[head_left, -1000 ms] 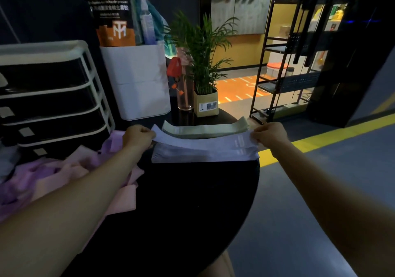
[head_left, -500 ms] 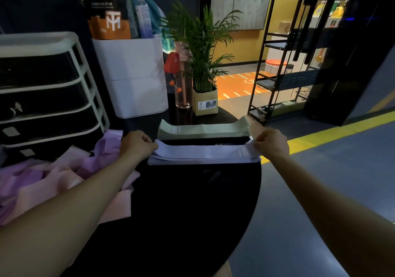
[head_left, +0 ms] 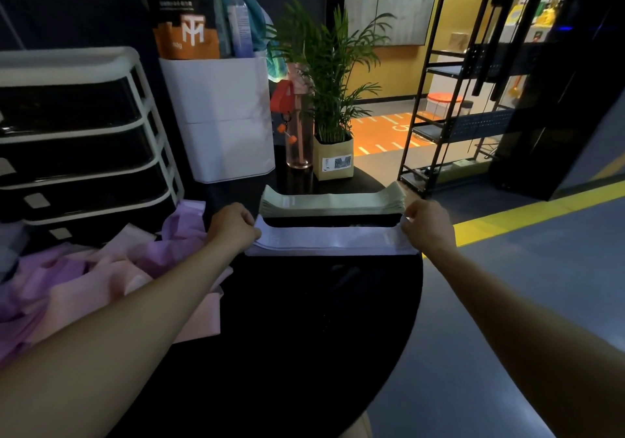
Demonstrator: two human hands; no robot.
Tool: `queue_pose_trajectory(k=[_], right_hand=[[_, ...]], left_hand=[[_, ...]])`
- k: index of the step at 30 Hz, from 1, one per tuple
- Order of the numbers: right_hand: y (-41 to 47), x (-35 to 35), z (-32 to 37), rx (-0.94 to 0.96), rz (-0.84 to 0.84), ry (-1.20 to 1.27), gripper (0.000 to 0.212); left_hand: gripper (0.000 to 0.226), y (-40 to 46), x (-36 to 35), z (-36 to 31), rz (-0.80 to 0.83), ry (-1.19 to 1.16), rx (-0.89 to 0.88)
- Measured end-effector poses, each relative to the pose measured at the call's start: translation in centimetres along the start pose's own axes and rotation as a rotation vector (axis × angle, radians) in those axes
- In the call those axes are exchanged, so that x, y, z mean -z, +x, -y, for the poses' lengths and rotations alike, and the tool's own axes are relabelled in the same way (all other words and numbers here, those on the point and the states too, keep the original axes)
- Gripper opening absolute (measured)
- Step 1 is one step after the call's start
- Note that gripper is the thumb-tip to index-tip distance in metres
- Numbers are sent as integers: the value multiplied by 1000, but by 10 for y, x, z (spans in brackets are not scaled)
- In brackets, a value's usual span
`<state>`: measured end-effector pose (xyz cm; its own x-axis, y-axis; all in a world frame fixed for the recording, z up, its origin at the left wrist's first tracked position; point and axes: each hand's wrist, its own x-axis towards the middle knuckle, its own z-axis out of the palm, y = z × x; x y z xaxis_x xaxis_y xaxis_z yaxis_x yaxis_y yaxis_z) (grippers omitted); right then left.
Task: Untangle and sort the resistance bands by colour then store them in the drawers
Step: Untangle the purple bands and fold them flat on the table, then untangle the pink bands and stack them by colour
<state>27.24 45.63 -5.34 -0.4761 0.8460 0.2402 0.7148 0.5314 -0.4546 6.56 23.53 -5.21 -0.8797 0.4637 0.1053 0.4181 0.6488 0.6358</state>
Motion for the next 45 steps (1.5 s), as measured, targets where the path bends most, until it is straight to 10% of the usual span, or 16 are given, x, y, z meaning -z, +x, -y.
queue_pose_trajectory(k=[7, 13, 21, 45], right_hand=[[-3, -2, 14, 77, -24, -183, 39], [-16, -19, 73, 512, 371, -12, 57], [-9, -41, 99, 539, 692, -158, 89], [-62, -47, 146, 671, 446, 131, 41]], left_hand=[[31, 3, 7, 7, 76, 35, -57], [90, 11, 15, 10, 351, 185, -230], [89, 23, 8, 16, 433, 156, -252], [56, -22, 81, 46, 133, 321, -501]])
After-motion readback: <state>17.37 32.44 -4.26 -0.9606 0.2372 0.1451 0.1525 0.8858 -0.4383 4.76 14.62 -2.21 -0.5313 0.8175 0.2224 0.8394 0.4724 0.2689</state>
